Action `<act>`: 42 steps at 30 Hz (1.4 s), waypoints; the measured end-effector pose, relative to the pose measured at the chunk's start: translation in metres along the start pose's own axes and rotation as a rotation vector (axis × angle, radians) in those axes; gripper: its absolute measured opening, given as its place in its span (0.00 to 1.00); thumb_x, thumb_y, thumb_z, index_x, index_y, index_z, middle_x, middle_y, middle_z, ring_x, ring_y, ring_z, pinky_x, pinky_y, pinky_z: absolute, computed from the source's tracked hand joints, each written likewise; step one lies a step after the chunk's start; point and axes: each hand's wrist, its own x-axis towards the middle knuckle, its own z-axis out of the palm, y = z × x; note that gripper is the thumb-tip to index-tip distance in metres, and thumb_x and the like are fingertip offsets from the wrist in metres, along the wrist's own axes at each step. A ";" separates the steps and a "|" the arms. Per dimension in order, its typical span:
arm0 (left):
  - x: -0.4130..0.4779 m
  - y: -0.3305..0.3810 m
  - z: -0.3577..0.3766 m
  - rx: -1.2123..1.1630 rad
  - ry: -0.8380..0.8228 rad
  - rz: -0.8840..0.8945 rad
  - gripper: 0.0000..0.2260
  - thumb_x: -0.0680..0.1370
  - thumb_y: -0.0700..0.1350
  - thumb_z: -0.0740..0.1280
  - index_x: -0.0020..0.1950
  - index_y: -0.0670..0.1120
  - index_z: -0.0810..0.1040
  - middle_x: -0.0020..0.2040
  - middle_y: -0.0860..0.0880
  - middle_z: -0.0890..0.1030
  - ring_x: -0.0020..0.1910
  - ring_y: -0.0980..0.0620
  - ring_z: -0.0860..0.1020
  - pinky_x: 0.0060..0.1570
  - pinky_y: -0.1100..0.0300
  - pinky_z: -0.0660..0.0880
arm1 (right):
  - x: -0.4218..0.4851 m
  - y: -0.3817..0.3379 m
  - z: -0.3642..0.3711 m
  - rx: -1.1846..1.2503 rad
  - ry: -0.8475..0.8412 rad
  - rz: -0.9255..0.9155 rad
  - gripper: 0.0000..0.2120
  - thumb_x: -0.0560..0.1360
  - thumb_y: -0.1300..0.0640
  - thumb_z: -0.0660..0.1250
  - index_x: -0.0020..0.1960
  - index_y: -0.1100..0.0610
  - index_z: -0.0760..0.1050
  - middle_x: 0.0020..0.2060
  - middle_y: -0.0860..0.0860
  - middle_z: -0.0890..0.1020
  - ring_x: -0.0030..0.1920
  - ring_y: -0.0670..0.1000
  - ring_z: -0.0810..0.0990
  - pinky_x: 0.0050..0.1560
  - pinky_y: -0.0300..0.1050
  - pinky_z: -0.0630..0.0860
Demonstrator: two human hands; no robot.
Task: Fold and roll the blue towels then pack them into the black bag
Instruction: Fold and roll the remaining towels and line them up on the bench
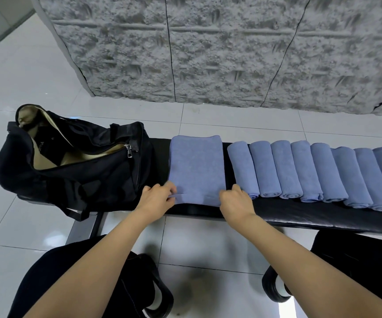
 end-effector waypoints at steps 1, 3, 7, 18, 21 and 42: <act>0.003 0.000 0.001 -0.042 -0.002 -0.050 0.04 0.78 0.45 0.60 0.51 0.52 0.68 0.43 0.52 0.77 0.46 0.51 0.72 0.58 0.56 0.63 | 0.003 -0.004 -0.005 -0.016 -0.037 0.007 0.20 0.65 0.71 0.67 0.29 0.58 0.56 0.27 0.51 0.62 0.48 0.54 0.70 0.40 0.45 0.63; 0.007 0.003 0.000 -0.067 0.010 -0.130 0.04 0.77 0.44 0.62 0.50 0.51 0.68 0.42 0.53 0.74 0.46 0.51 0.70 0.56 0.55 0.63 | 0.006 -0.012 -0.009 -0.140 -0.083 -0.008 0.21 0.45 0.70 0.77 0.23 0.60 0.64 0.25 0.52 0.68 0.37 0.55 0.75 0.30 0.42 0.62; 0.011 0.012 0.005 0.013 0.209 -0.062 0.07 0.73 0.38 0.67 0.48 0.48 0.77 0.48 0.52 0.73 0.50 0.49 0.71 0.46 0.58 0.63 | 0.014 -0.004 0.006 -0.026 -0.016 0.037 0.27 0.31 0.77 0.69 0.27 0.59 0.71 0.25 0.52 0.72 0.27 0.54 0.73 0.25 0.37 0.57; 0.001 0.011 0.015 0.350 0.217 0.212 0.15 0.59 0.40 0.78 0.43 0.44 0.80 0.40 0.49 0.78 0.39 0.48 0.76 0.37 0.58 0.70 | -0.003 0.000 0.014 -0.240 0.086 -0.129 0.23 0.48 0.71 0.74 0.39 0.56 0.74 0.35 0.50 0.75 0.36 0.53 0.71 0.34 0.44 0.59; 0.003 0.009 0.015 0.344 0.245 0.201 0.16 0.58 0.33 0.74 0.43 0.44 0.81 0.39 0.49 0.79 0.38 0.47 0.76 0.39 0.58 0.66 | 0.003 -0.006 0.006 -0.158 0.087 -0.112 0.20 0.46 0.74 0.70 0.34 0.57 0.73 0.29 0.50 0.74 0.32 0.54 0.72 0.33 0.43 0.60; 0.019 0.018 0.005 0.180 0.227 0.064 0.16 0.67 0.32 0.71 0.50 0.47 0.80 0.46 0.50 0.78 0.46 0.47 0.74 0.44 0.57 0.65 | 0.024 -0.003 -0.015 -0.055 0.040 -0.043 0.17 0.58 0.73 0.71 0.43 0.58 0.78 0.36 0.51 0.75 0.44 0.56 0.74 0.38 0.43 0.62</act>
